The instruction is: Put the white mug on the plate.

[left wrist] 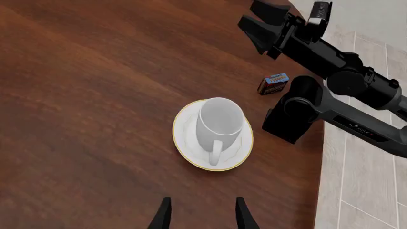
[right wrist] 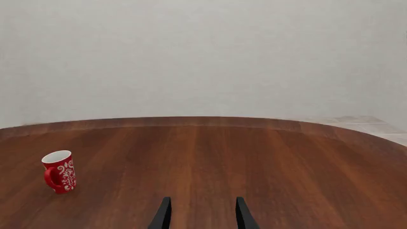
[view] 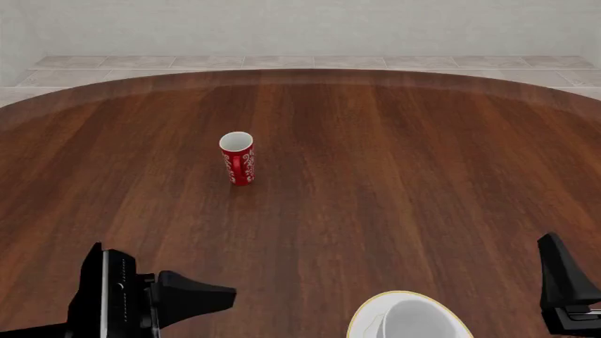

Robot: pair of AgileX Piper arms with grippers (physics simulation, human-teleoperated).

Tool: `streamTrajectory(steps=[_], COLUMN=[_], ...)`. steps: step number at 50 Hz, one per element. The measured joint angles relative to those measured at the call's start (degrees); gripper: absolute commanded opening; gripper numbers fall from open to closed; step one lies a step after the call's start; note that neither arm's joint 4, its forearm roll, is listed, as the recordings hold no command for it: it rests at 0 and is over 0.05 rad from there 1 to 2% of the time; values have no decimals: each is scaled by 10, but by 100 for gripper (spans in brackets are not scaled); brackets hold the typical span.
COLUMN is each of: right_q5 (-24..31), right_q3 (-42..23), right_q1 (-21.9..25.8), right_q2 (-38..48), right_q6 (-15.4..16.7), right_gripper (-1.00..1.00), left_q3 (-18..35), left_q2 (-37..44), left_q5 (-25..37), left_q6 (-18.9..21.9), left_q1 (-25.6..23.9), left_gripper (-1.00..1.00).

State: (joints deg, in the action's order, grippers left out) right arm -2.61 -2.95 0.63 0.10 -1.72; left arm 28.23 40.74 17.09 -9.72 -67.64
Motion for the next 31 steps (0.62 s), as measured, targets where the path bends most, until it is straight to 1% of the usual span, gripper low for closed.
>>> streamTrajectory(steps=[13, 20, 31], right_q5=[-13, -19, -25], right_q3=[-19, -26, -31], right_q1=[2, 4, 8], right_q2=[-1, -1, -1], right_q6=[-18, -26, -32], right_gripper=[100, 100, 100], left_q3=[-32, -43, -55], left_q2=[-64, -108, -194], left_q5=[9, 26, 68], left_q6=[-10, -15, -36], left_q1=[21, 32, 53], left_gripper=[100, 100, 100])
